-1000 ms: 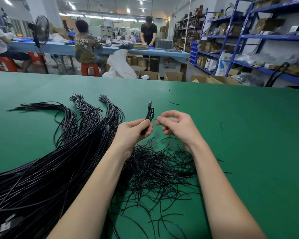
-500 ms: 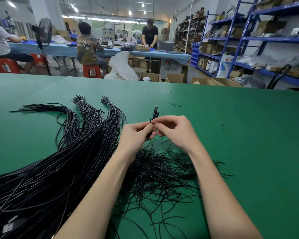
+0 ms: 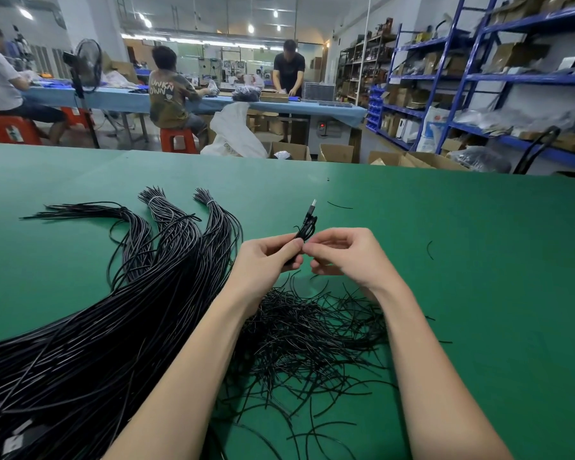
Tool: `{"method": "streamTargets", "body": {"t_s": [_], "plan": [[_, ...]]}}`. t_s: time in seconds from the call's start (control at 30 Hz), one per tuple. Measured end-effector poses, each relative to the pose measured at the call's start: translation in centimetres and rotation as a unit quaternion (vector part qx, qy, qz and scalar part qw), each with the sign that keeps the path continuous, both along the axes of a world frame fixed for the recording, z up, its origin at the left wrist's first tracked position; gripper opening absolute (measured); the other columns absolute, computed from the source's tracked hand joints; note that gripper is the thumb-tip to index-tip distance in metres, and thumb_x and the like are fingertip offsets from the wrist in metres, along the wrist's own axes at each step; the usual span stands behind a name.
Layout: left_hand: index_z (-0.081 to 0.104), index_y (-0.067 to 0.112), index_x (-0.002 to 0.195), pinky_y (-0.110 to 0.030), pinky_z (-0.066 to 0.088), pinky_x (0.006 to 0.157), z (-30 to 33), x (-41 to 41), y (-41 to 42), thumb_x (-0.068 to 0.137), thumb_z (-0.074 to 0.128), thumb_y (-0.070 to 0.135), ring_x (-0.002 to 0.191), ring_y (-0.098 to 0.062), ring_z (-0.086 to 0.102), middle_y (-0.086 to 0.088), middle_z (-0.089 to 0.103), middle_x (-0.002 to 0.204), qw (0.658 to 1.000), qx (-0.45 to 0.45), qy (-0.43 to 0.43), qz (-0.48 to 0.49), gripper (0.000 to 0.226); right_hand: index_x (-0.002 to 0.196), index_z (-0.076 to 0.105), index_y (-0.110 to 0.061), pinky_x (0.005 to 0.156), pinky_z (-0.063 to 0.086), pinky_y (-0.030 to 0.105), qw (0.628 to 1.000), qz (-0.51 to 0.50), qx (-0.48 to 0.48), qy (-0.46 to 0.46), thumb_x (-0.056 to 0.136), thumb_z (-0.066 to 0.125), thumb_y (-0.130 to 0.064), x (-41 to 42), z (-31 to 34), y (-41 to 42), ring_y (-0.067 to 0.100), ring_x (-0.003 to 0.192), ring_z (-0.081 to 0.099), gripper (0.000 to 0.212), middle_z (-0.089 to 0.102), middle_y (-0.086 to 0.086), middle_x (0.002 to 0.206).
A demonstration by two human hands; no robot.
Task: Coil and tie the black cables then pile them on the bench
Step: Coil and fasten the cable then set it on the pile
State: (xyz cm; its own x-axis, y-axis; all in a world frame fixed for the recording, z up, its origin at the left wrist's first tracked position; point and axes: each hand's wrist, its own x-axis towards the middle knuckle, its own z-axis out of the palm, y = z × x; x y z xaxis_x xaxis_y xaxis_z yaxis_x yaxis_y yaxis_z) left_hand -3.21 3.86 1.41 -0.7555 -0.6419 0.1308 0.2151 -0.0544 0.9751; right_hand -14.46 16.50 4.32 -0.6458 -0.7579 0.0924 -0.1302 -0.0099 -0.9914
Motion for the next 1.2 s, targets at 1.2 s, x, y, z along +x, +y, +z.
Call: {"method": "streamTargets", "body": {"t_s": [1.2], "plan": [[0.082, 0.010, 0.083, -0.016, 0.056, 0.072, 1.6, 0.9, 0.4, 0.071, 0.079, 0.021, 0.070, -0.010, 0.069, -0.006, 0.074, 0.080, 0.978, 0.191, 0.055, -0.062, 0.016, 0.100, 0.071, -0.006, 0.068, 0.058, 0.022, 0.971, 0.141, 0.002, -0.195, 0.077, 0.079, -0.018, -0.1, -0.4, 0.2, 0.009, 0.069, 0.064, 0.027, 0.066, 0.000, 0.078]]}}
